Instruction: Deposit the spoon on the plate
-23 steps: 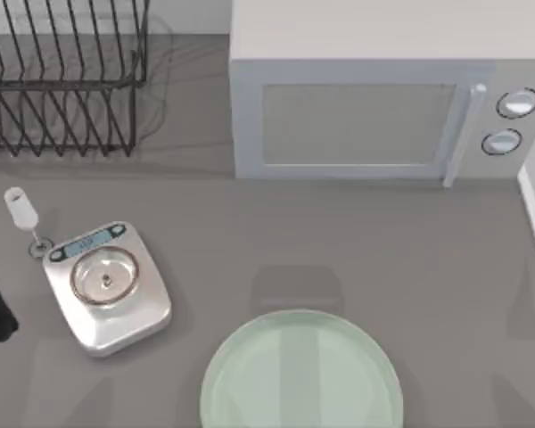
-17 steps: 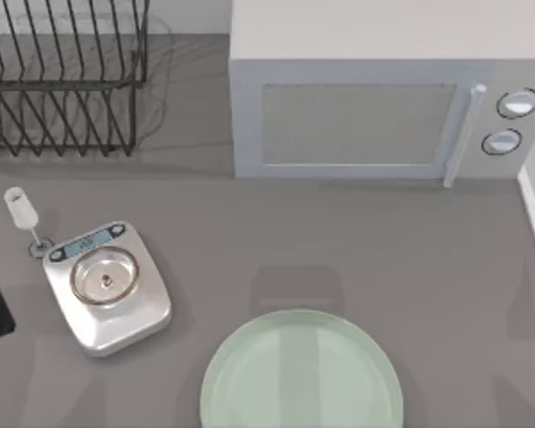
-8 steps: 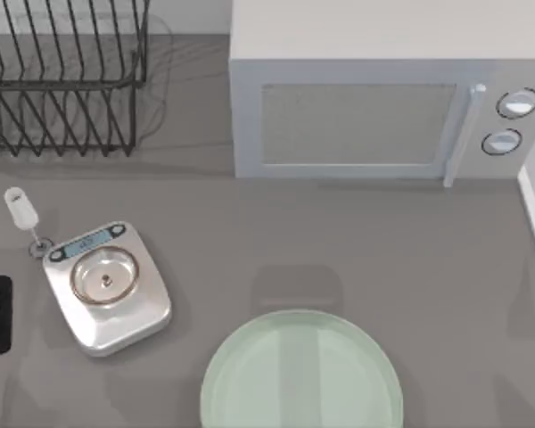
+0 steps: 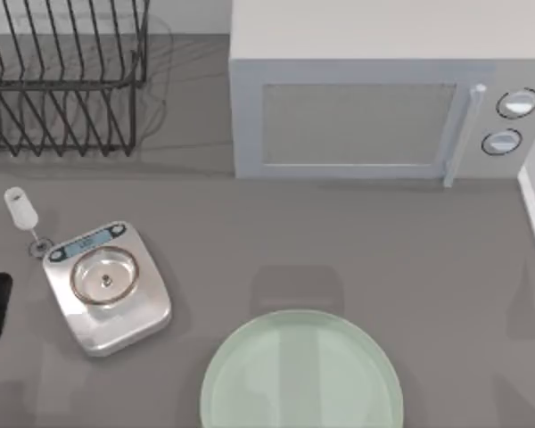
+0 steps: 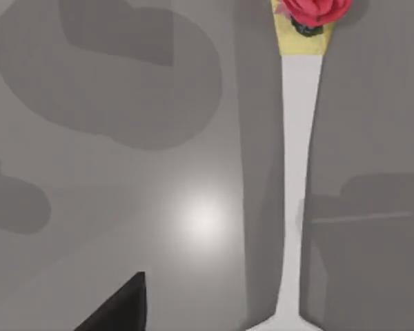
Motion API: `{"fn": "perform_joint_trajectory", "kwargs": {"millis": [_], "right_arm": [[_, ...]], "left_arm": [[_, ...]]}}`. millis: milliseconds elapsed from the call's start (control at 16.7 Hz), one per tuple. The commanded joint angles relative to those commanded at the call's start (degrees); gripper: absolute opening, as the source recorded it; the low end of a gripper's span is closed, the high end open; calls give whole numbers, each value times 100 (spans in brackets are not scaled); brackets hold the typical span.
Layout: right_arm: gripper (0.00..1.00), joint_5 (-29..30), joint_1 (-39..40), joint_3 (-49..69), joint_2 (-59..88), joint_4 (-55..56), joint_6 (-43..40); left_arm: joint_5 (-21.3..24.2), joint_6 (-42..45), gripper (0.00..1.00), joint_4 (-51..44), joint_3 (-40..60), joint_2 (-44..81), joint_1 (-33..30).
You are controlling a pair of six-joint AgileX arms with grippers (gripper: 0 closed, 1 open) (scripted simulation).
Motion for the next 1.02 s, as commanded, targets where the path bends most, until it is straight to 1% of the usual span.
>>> {"fn": "perform_joint_trajectory", "kwargs": {"millis": [180,540,720,1020], "right_arm": [[100,0,0,0,0,0,0],[100,0,0,0,0,0,0],[100,0,0,0,0,0,0],[100,0,0,0,0,0,0]], "left_arm": [[10,32,100,-177,172,222,6],[9,24,100,-77,95,251,-12],[9,30,100,493,-218,531,1],[9,60,100,2083,-987,1243,18]]}}
